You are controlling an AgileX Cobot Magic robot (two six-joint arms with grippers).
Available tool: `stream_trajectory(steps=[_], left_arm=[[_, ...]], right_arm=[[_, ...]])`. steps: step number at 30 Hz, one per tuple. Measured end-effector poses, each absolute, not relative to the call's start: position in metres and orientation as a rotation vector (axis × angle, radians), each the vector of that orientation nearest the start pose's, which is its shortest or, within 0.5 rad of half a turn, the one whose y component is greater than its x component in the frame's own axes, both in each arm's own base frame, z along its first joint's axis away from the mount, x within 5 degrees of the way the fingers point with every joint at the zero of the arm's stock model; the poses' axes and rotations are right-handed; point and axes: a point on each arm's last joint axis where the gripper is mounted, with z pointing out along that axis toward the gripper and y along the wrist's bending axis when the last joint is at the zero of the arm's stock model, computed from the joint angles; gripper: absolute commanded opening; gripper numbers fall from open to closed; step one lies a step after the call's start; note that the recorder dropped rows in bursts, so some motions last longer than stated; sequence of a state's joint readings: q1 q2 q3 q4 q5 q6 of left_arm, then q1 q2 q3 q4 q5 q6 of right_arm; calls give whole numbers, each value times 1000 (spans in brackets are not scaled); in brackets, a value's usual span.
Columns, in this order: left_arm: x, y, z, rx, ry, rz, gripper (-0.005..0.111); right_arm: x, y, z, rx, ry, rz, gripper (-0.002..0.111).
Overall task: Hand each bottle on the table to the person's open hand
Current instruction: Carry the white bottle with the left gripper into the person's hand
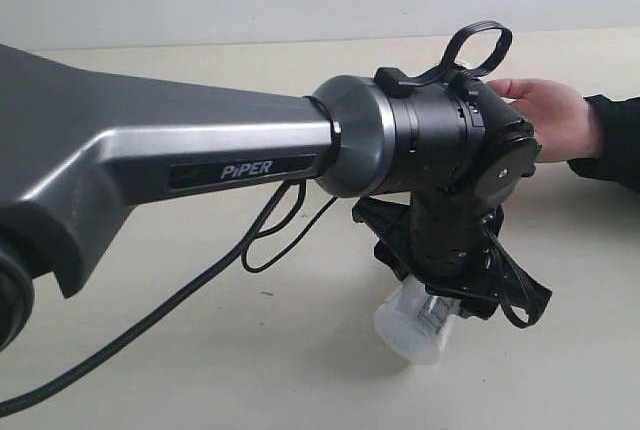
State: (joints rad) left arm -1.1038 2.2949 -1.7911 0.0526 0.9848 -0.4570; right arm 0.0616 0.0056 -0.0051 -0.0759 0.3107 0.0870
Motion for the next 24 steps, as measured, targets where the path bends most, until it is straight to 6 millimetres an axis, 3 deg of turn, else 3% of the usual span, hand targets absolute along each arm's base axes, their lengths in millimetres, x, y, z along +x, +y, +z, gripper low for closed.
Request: stream_trajectory(steps=[15,18,24], left_arm=[[215,-416,141,1060,2792,-113,0],[214,-414,155,1059,2780,-130,0],[211,-409,206,1004,2708,-240,0]], right_arm=[[54,1,187,-25,1794,34,0],[54,1,187,-25,1794,34,0],[54,1,187,-25,1794,34,0]])
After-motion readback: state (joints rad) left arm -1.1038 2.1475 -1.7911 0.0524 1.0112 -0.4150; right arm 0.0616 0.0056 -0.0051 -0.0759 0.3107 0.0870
